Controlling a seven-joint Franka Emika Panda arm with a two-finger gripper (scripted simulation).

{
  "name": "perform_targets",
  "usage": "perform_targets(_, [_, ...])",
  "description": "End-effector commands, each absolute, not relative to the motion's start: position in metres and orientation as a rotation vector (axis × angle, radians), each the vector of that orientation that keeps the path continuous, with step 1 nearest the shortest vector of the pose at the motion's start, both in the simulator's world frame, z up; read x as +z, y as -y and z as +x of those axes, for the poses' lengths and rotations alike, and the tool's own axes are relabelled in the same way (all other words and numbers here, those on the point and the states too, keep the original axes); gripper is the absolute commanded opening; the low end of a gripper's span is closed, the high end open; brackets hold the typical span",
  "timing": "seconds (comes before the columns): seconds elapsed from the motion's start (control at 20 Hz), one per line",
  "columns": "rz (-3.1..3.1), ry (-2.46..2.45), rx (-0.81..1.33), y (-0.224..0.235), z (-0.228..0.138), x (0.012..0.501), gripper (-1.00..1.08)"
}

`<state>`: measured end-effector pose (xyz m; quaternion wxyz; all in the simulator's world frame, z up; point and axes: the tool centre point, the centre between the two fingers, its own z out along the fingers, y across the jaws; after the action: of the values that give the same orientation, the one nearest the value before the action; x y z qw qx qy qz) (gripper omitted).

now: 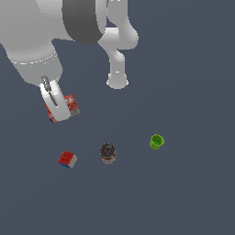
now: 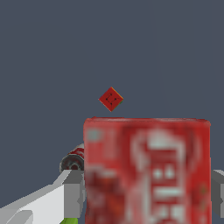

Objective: Pick up a designated object from a clutter of objects.

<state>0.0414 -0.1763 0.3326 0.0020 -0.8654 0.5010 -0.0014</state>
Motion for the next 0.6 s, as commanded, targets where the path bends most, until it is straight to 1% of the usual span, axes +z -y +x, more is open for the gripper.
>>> perform_targets(0.0, [-2.717, -1.572, -0.003, 0.189, 0.048, 0.345, -1.00])
perform_targets(0.55, [-2.719, -1.573, -0.001, 0.231, 0.070, 0.387, -1.00])
